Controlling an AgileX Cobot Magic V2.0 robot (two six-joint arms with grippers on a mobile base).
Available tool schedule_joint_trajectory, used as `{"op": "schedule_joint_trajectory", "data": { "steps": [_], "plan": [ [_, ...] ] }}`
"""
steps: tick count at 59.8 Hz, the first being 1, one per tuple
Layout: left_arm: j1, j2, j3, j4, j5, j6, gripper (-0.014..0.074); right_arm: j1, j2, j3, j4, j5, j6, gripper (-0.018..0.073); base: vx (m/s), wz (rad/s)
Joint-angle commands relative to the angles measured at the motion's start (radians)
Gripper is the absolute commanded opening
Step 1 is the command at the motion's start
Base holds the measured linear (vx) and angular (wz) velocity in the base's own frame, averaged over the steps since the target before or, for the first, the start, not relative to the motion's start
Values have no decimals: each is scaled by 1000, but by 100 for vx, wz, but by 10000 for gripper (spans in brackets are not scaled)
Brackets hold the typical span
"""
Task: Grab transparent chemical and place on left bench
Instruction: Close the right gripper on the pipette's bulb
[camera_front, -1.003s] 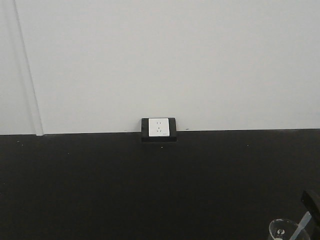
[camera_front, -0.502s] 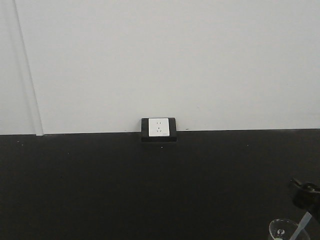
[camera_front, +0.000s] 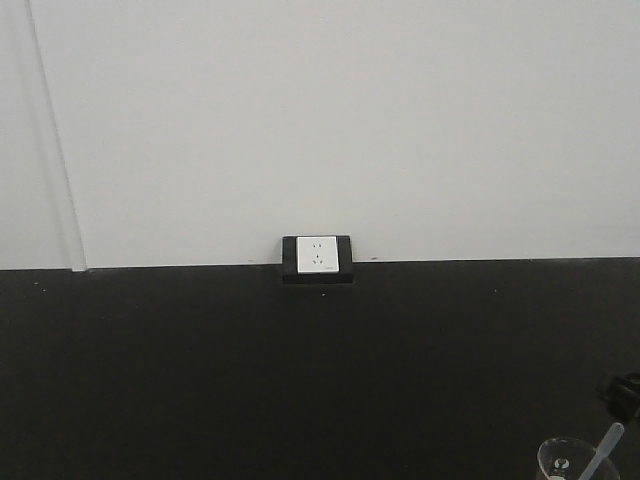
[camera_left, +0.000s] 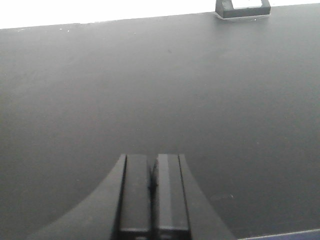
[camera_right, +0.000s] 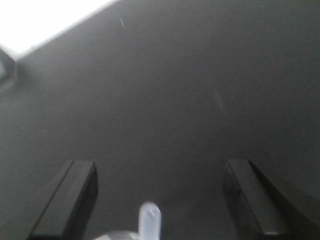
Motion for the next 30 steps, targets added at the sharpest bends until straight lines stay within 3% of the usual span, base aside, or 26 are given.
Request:
{"op": "schedule_joint_trajectory", "data": {
  "steps": [1,19,25,30],
  "plan": [
    [-2,-19,16,-1,-78,-8,-3,-13,13,-34,5,38,-16,540,0,0],
    [-2,-19,16,-1,-78,-8,-3,-10,73,-34,4,71,-20,503,0,0],
    [-2,-19,16,-1,-78,-8,-3,-10,73,-34,4,67,-20,445,0,0],
    [-2,-19,16,-1,-78,-8,-3,-10,73,-34,4,67,-20,347,0,0]
  ]
}}
